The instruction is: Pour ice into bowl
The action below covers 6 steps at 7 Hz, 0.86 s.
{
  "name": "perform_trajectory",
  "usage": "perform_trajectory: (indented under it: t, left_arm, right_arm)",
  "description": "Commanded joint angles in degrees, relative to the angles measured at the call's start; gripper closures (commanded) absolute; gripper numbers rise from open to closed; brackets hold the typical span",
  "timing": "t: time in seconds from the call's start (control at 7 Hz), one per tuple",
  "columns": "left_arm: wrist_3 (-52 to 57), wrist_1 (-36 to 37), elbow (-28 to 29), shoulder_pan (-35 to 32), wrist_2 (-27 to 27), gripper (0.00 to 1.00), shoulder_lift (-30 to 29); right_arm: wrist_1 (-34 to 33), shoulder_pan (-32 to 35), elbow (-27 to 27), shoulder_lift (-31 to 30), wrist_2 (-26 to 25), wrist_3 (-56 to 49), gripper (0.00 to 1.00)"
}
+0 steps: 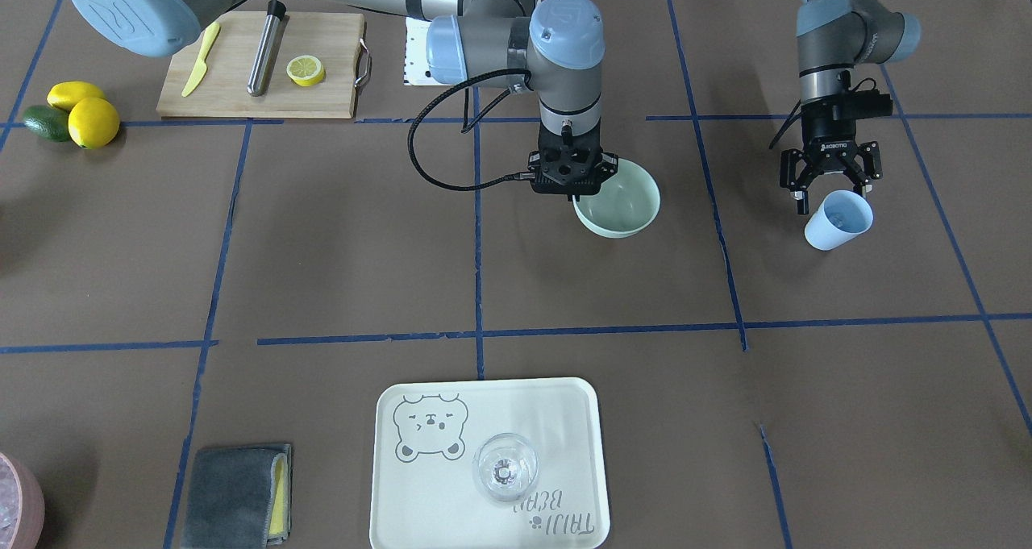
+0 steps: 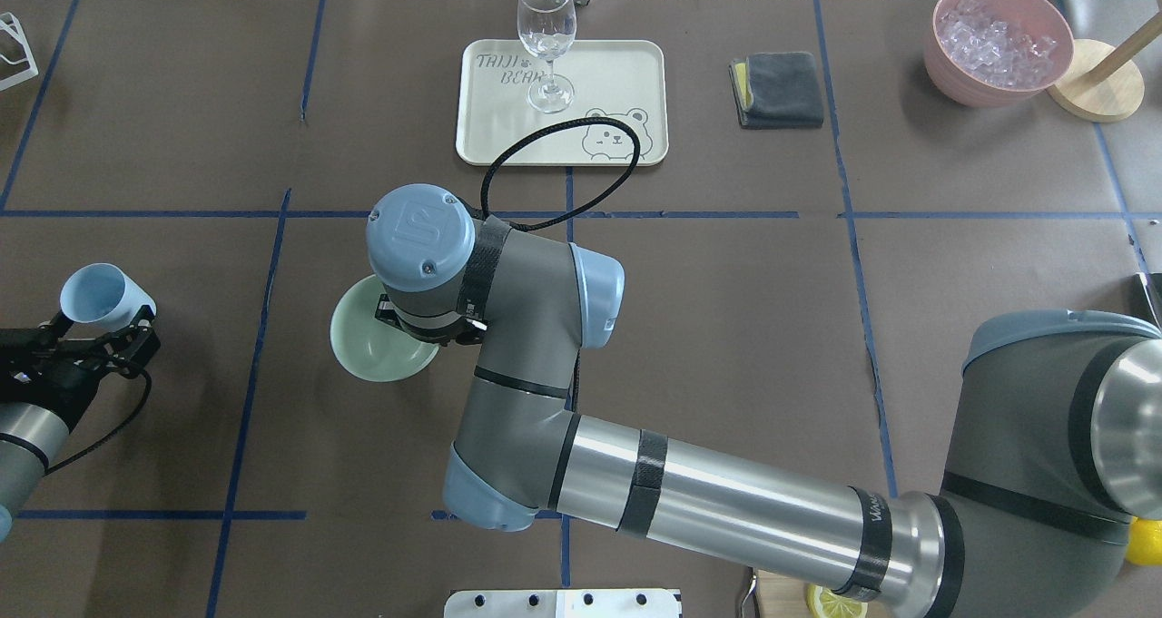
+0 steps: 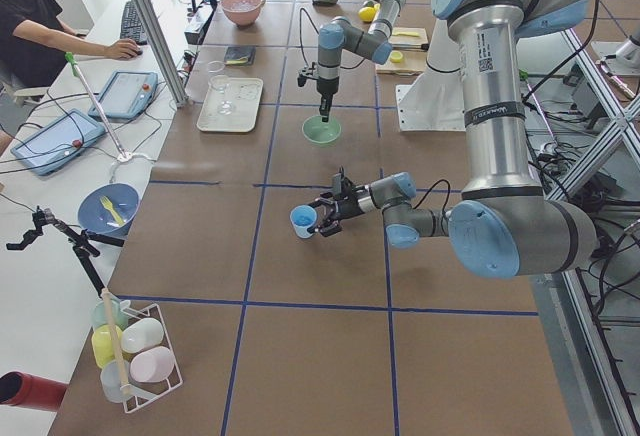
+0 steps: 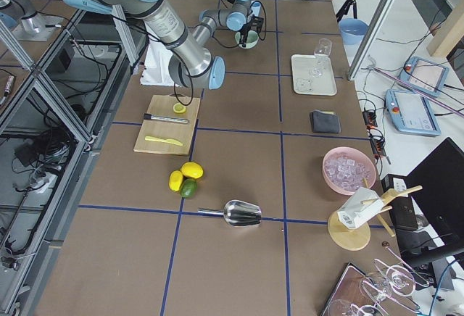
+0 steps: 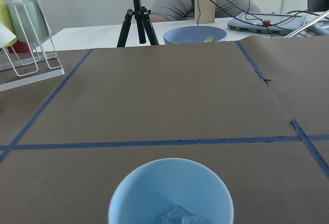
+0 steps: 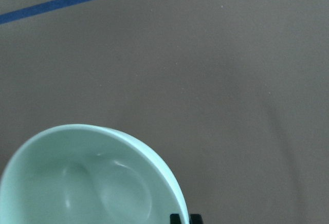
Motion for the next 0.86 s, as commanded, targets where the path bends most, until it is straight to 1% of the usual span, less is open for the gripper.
perform_trajectory:
  t: [0.0,0.14,0.29,0.71]
  left_arm:
    - [0.00,0.00,2.36,-0.08,0.06,0.01,-1.98]
    - [0.09,-0.09,5.34,0.00,1.10,0.01,-4.35]
    - [0.17,-0.44,7.89,-0.08,2.94,0.01,-6.11]
    - [0.09,-0.79,8.00,-1.40,3.31,0.01,-5.87]
  right_arm:
    - [1.11,-0.11,-0.20,0.33,-1.72,0.67,0.06]
    - [1.20,-0.11,-0.28,0.33,-1.91,0.75,0.02]
    - [1.29,-0.02,-0.28,0.33,-1.91,1.54,0.01]
    - [1.29,-0.02,-0.20,0.85,-1.91,1.81,0.00]
